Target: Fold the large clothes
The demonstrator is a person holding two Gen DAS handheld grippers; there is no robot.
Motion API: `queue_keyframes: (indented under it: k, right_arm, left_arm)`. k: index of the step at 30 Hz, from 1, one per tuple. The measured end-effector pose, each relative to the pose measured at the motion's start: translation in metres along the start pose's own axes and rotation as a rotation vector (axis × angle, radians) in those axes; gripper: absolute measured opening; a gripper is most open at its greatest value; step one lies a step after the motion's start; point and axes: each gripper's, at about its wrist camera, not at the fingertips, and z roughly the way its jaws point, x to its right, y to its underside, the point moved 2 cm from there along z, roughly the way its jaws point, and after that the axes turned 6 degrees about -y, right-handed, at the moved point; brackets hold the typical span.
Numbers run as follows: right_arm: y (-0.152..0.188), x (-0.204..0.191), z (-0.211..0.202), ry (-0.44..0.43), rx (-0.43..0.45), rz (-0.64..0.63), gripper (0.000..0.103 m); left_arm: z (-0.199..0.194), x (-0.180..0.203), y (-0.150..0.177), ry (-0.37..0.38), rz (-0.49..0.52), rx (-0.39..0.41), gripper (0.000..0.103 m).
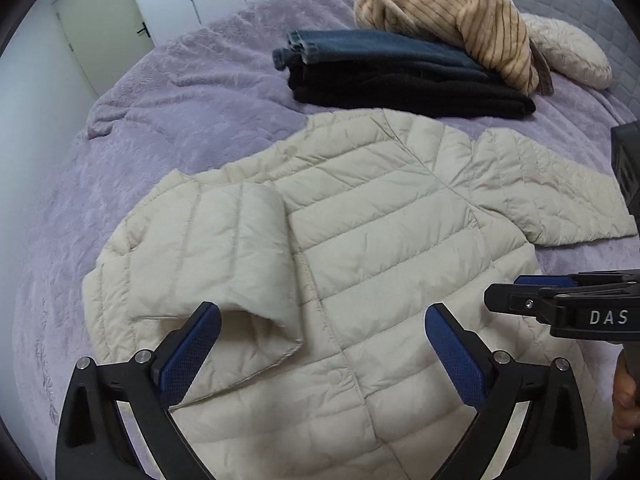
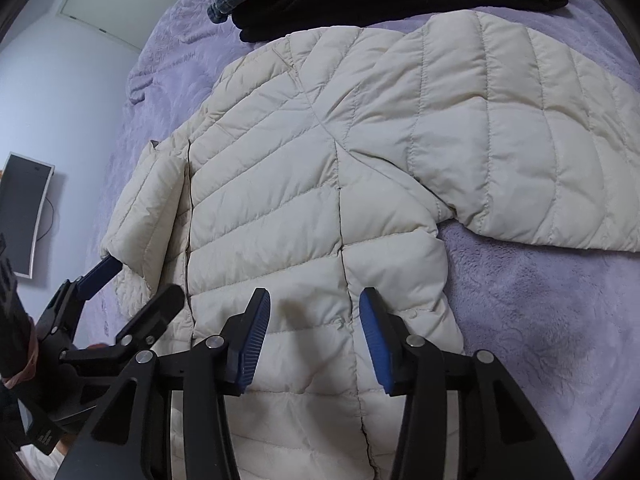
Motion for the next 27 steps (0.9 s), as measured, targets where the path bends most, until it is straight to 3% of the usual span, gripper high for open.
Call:
queue_keyframes:
  k: [2, 5, 8, 12, 15, 18, 20, 22, 25, 27]
  right_arm:
    - [-0.001, -0.017, -0.002, 0.028, 0.013, -0.068, 0.066]
    - [-0.005, -0.056, 0.001, 0.072, 0.025, -0.216, 0.067]
    - [-0.005, -0.107, 0.015, 0.124, 0.027, -0.410, 0.067]
    - [0.005, -0.177, 0.047, 0.218, 0.044, -0.694, 0.067]
    - [0.013, -0.217, 0.074, 0.293, 0.068, -0.870, 0.067]
    - [0.012, -0.233, 0.103, 0.388, 0.078, -0.947, 0.067]
    - [0.001, -0.230, 0.113, 0.443, 0.094, -0.907, 0.067]
    - [-0.011, -0.217, 0.108, 0.452, 0.118, -0.785, 0.067]
    - [-0.034, -0.172, 0.092, 0.451, 0.128, -0.510, 0.067]
    - [-0.046, -0.131, 0.078, 0.398, 0.123, -0.295, 0.067]
  left_arm:
    - [-0.014, -0.033, 0.003, -0.011, -0.091, 0.034, 0.102]
    - [-0.017, -0.094, 0.009, -0.129, -0.231, 0.039, 0.102]
    - [0.004, -0.154, 0.017, -0.284, -0.332, -0.013, 0.102]
    - [0.048, -0.205, 0.040, -0.409, -0.415, -0.096, 0.102]
    - [0.080, -0.218, 0.058, -0.404, -0.464, -0.171, 0.102]
    - [0.096, -0.216, 0.071, -0.404, -0.471, -0.202, 0.102]
    - [0.101, -0.214, 0.076, -0.405, -0.468, -0.205, 0.102]
    - [0.103, -0.214, 0.078, -0.398, -0.473, -0.204, 0.102]
    - [0.105, -0.215, 0.080, -0.389, -0.476, -0.204, 0.102]
    - [0.103, -0.215, 0.080, -0.375, -0.478, -0.201, 0.102]
